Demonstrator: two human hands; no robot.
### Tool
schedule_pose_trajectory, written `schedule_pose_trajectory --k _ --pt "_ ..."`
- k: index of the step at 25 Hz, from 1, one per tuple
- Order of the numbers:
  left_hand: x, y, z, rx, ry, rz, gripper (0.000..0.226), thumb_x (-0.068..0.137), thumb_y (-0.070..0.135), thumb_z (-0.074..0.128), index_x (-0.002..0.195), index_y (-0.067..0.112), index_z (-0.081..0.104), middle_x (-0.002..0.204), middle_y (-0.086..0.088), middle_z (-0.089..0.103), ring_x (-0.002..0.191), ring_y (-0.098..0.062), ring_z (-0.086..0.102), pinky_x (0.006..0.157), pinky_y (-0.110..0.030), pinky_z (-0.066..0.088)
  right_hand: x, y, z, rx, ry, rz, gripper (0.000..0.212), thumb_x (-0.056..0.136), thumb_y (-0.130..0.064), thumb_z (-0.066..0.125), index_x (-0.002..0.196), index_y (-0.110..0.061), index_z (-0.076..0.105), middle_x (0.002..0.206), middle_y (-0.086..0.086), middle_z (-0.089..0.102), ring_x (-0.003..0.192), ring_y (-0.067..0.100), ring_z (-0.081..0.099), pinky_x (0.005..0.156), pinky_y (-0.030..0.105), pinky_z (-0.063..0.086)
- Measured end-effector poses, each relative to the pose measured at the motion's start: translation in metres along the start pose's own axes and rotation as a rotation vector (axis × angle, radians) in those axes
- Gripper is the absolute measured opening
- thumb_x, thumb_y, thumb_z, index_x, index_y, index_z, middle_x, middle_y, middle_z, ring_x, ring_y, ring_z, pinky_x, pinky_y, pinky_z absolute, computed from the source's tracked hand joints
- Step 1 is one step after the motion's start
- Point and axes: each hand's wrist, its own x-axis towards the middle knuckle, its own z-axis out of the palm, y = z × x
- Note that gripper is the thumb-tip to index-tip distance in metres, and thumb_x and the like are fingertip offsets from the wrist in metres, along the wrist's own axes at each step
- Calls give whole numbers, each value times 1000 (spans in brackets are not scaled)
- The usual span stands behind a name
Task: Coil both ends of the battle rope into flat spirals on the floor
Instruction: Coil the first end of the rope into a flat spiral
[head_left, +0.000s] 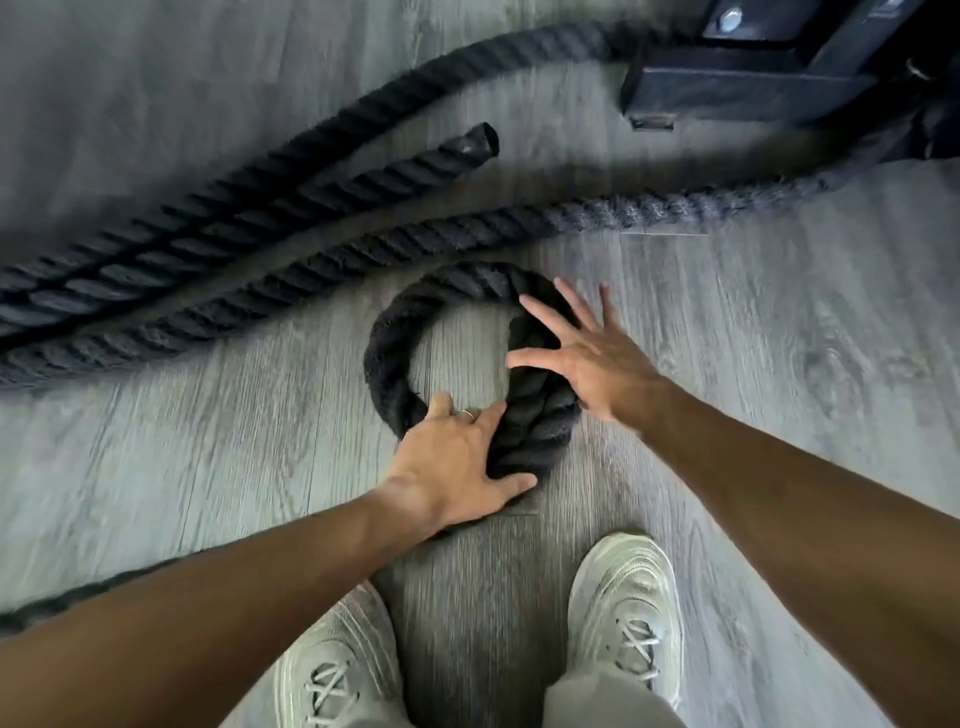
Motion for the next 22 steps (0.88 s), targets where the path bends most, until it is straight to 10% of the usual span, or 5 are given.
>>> schedule_pose_trajectory --k 6,11,16,19,22 --pt "25 -77 -34 -338 97 115 49 92 15 59 140 22 55 137 -2 60 129 -20 52 112 -36 38 -26 -82 22 101 -58 157 121 69 -7 76 160 -22 -2 167 15 -18 149 45 -21 113 76 -8" --pt "31 -102 -38 -707 42 -2 60 85 -16 53 119 32 62 108 1 70 94 -8 71 77 -41 61 -32 -131 33 226 -5 32 115 58 -20 85 154 -13 21 151 3 29 147 30 16 115 68 -12" --pt "42 -122 -54 -115 65 276 57 70 37 61 127 42 59 132 15 54 139 -12 29 114 -43 25 -29 -95 26 407 -22 -165 87 62 -3 75 141 -22 45 136 -6 46 134 19 30 116 57 -22" --pt "48 -151 -69 445 -199 343 82 63 87 33 137 52 45 154 18 33 151 -13 -14 118 -59 -1 -29 -66 23 430 -111 -319 92 64 3 75 146 -28 46 147 -9 45 145 12 19 114 43 -29" --pt "40 -155 -62 499 -282 402 97 57 105 17 139 56 35 153 22 33 148 -19 -26 118 -61 0 -20 -27 10 374 -161 -338 92 70 6 75 148 -34 45 155 -14 38 153 6 1 121 50 -18"
